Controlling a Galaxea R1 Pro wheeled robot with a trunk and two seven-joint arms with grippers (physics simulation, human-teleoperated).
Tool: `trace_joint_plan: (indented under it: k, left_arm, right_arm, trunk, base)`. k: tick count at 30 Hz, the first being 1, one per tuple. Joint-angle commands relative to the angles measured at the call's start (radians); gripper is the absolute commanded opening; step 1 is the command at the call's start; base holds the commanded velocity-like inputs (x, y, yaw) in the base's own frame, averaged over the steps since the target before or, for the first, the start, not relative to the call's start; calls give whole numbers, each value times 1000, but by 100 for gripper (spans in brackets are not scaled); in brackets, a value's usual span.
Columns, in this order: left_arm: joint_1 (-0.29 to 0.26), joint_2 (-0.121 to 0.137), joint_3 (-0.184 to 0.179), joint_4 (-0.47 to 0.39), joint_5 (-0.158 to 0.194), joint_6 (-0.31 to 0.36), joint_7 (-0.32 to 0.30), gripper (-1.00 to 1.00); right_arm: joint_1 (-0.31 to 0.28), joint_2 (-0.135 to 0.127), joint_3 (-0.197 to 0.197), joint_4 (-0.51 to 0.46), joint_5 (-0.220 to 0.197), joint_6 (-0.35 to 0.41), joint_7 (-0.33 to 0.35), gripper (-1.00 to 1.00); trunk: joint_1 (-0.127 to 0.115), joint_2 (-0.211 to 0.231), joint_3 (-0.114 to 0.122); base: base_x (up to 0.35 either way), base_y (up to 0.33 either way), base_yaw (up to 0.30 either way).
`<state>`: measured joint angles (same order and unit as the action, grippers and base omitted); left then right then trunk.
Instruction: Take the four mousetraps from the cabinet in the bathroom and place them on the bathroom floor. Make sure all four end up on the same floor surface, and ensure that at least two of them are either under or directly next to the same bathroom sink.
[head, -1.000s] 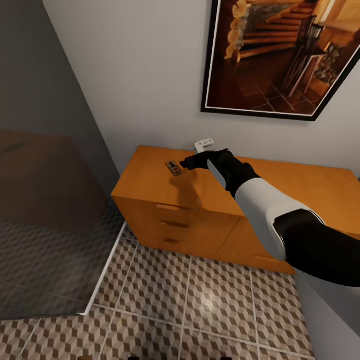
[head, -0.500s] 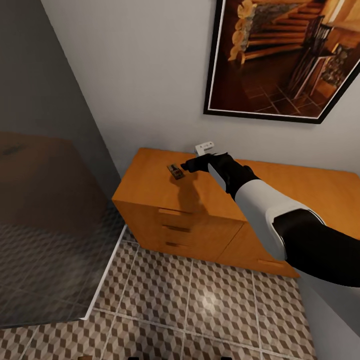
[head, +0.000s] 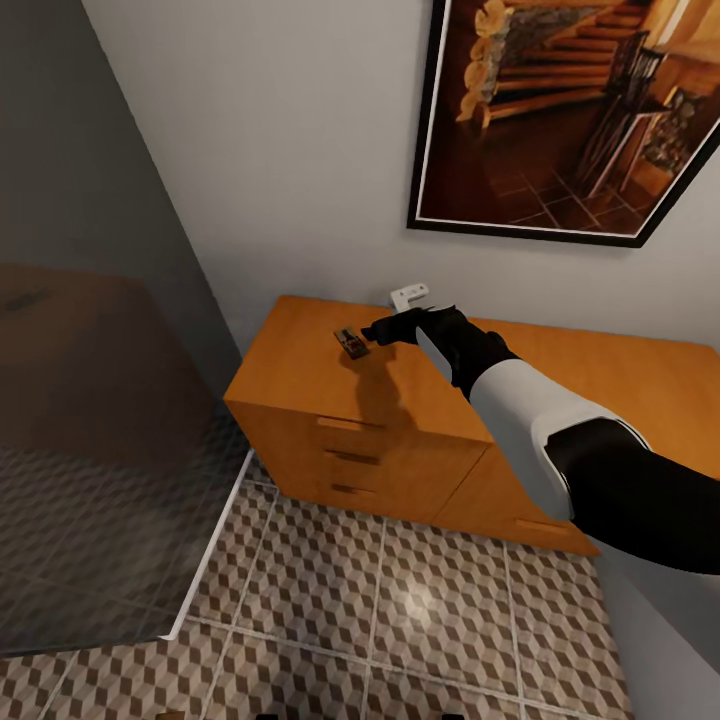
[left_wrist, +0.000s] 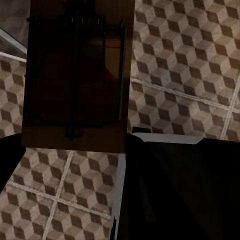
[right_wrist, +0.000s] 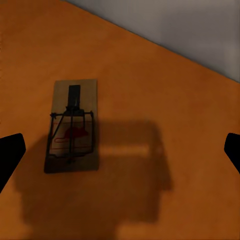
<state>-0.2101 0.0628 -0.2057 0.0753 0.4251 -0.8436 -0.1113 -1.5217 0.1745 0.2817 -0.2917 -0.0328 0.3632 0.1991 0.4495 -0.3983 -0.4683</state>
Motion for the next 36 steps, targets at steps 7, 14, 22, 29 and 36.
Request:
trace_joint_plan:
  k: [7, 14, 22, 29, 36]
  left_arm:
    - [-2, 0, -3, 4, 7, -5, -5, -100]
    - [-2, 0, -4, 3, 7, -5, -5, -100]
    - [-2, 0, -4, 4, 7, -5, -5, -100]
    - [-2, -1, -4, 4, 7, -5, -5, -100]
    - [-2, -1, -4, 4, 7, -5, -5, -100]
  right_arm:
    - [0, 0, 1, 0, -4, 5, 2, 100]
    - [0, 0, 1, 0, -4, 5, 2, 100]
    - [0, 0, 1, 0, -4, 5, 2, 100]
    - [3, 0, 1, 17, -5, -10, 2, 100]
    - [3, 0, 1, 46, -6, -43, 3, 100]
  trunk:
    - [1, -2, -1]
    - [1, -2, -1]
    - [1, -2, -1]
    - [1, -2, -1]
    - [1, -2, -1]
  base:
    - [24, 38, 0]
    - [114, 158, 0]
    - [19, 25, 0]
    - [1, 76, 0]
    - [0, 31, 0]
